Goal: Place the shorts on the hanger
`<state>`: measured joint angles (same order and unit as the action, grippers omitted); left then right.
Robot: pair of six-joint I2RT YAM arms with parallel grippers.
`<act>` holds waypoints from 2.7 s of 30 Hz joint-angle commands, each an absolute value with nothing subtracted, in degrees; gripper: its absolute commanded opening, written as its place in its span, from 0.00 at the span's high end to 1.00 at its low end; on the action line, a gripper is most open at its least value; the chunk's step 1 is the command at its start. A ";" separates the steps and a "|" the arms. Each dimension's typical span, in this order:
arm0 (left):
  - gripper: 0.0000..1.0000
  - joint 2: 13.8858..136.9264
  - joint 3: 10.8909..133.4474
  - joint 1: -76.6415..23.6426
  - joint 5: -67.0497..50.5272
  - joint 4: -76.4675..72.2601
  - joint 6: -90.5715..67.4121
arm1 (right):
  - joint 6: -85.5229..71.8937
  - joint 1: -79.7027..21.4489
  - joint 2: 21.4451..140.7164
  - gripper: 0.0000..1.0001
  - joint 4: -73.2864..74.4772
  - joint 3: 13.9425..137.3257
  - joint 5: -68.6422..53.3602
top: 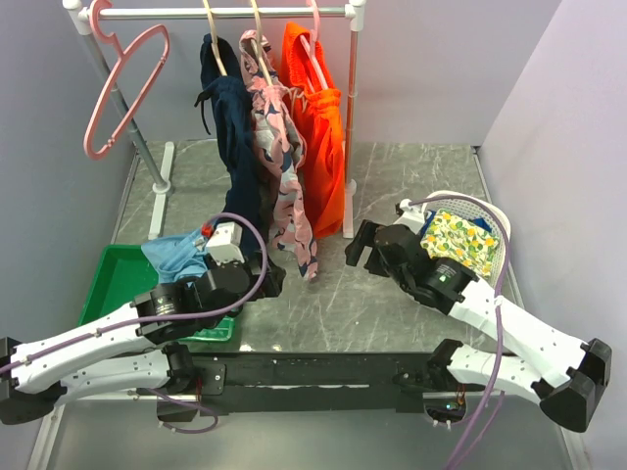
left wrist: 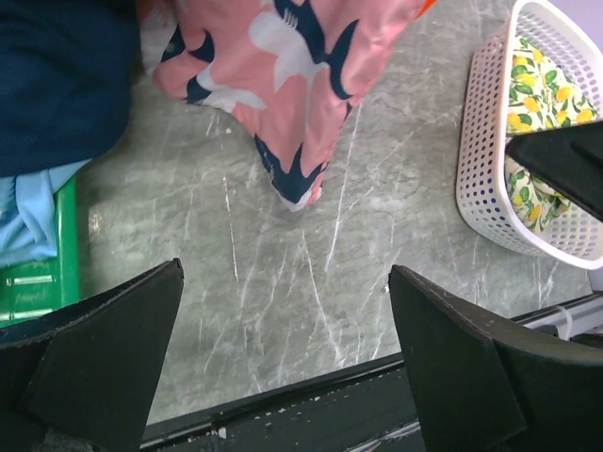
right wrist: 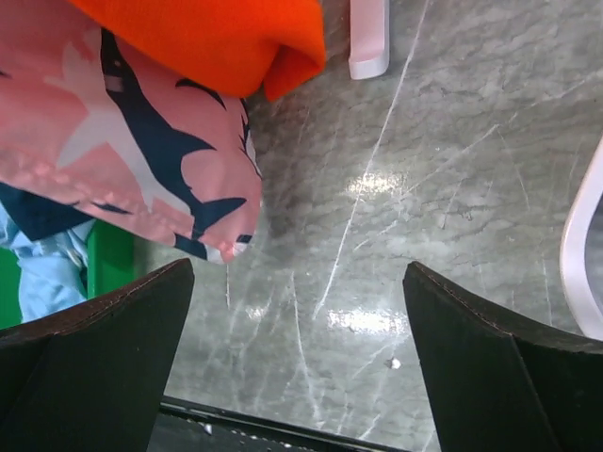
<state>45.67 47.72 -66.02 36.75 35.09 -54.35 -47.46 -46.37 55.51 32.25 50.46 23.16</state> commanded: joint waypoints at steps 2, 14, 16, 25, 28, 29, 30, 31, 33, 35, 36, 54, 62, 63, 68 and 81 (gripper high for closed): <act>0.04 45.09 50.18 -65.83 38.23 37.26 -59.05 | -43.77 -46.50 52.56 0.00 26.89 50.45 22.15; 0.04 44.20 50.71 -63.38 39.98 41.99 -65.03 | -44.47 -46.58 51.94 0.00 23.91 46.06 20.13; 0.04 46.14 51.33 -58.47 40.08 45.69 -66.71 | -44.65 -46.58 51.77 0.00 23.64 45.62 19.69; 0.03 45.96 43.60 -15.49 17.94 34.64 -55.37 | -45.35 -46.58 53.35 0.00 20.66 42.98 16.88; 0.02 48.33 40.53 -6.18 13.64 30.69 -54.49 | -45.18 -46.49 53.96 0.00 19.87 42.89 16.09; 0.05 49.21 39.82 -2.32 12.14 29.54 -54.67 | -44.91 -46.58 54.14 0.00 19.69 42.98 15.82; 0.08 50.78 39.12 -0.72 11.61 27.27 -54.67 | -44.91 -46.50 54.40 0.00 19.51 42.98 15.65; 0.15 51.58 38.85 -0.18 11.08 26.03 -54.49 | -44.91 -46.58 54.67 0.00 19.16 42.89 15.38; 0.23 54.31 39.11 2.46 11.51 24.00 -54.75 | -44.74 -46.58 55.19 0.00 18.81 42.72 14.94; 0.43 56.85 40.77 2.37 17.09 26.79 -56.33 | -44.65 -46.58 55.55 0.00 19.07 42.89 14.77; 0.51 57.30 41.04 2.37 19.23 30.46 -59.12 | -44.56 -46.58 55.63 0.00 19.51 42.98 14.85; 0.37 57.83 34.63 2.37 27.33 29.53 -69.51 | -45.53 -46.50 55.72 0.00 16.97 40.43 13.45; 0.56 63.80 33.48 2.55 26.10 24.26 -74.88 | -45.09 -46.58 55.81 0.00 17.67 41.31 11.96; 0.49 64.24 33.75 2.64 26.63 24.26 -76.01 | -44.74 -46.67 55.55 0.00 17.06 41.48 11.34; 0.64 64.25 34.45 2.99 26.45 21.01 -73.92 | -41.05 -50.95 57.82 0.00 12.66 45.69 6.76; 0.99 48.44 51.31 3.78 44.64 36.64 -59.60 | -36.65 -57.92 75.66 0.00 11.86 63.53 7.91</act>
